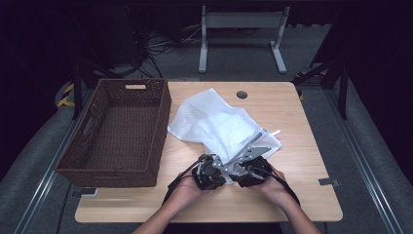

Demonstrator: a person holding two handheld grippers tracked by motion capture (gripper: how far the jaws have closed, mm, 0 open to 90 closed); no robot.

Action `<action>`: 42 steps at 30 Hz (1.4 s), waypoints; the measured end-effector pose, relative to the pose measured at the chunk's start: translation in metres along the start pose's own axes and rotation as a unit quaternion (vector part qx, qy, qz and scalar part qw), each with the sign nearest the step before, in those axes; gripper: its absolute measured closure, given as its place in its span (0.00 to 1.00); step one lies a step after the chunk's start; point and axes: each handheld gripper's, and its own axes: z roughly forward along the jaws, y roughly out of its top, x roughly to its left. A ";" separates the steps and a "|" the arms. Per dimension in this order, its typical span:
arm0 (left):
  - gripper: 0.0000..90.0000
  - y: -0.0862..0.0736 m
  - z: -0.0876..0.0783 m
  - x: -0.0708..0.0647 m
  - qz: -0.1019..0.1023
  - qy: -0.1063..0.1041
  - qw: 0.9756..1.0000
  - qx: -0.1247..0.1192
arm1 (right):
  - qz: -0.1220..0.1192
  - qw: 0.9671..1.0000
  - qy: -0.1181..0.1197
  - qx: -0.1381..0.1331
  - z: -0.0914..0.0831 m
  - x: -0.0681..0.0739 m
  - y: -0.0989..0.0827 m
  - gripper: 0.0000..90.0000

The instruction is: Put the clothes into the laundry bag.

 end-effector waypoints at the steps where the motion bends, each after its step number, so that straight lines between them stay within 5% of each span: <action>1: 0.97 0.000 0.000 0.001 0.000 -0.002 1.000 0.000 | 0.000 1.000 -0.006 0.001 0.003 0.000 0.001 0.47; 6: 0.97 0.000 0.000 0.001 0.000 -0.003 1.000 0.001 | 0.004 1.000 -0.026 0.004 0.004 -0.006 0.000 0.80; 14: 0.97 0.000 0.000 0.002 -0.003 -0.006 1.000 -0.001 | 0.005 1.000 -0.023 0.003 0.006 -0.011 0.001 0.97; 37: 0.97 -0.001 0.000 0.003 -0.002 -0.014 1.000 -0.001 | 0.018 0.997 -0.051 -0.048 0.031 -0.028 0.039 0.98; 41: 0.97 -0.001 0.000 0.003 -0.002 -0.013 1.000 0.000 | 0.015 0.998 -0.037 -0.042 0.020 -0.025 0.034 0.87; 42: 0.97 -0.001 0.000 0.003 -0.002 -0.013 1.000 -0.001 | 0.018 0.999 -0.026 -0.038 0.010 -0.024 0.029 0.74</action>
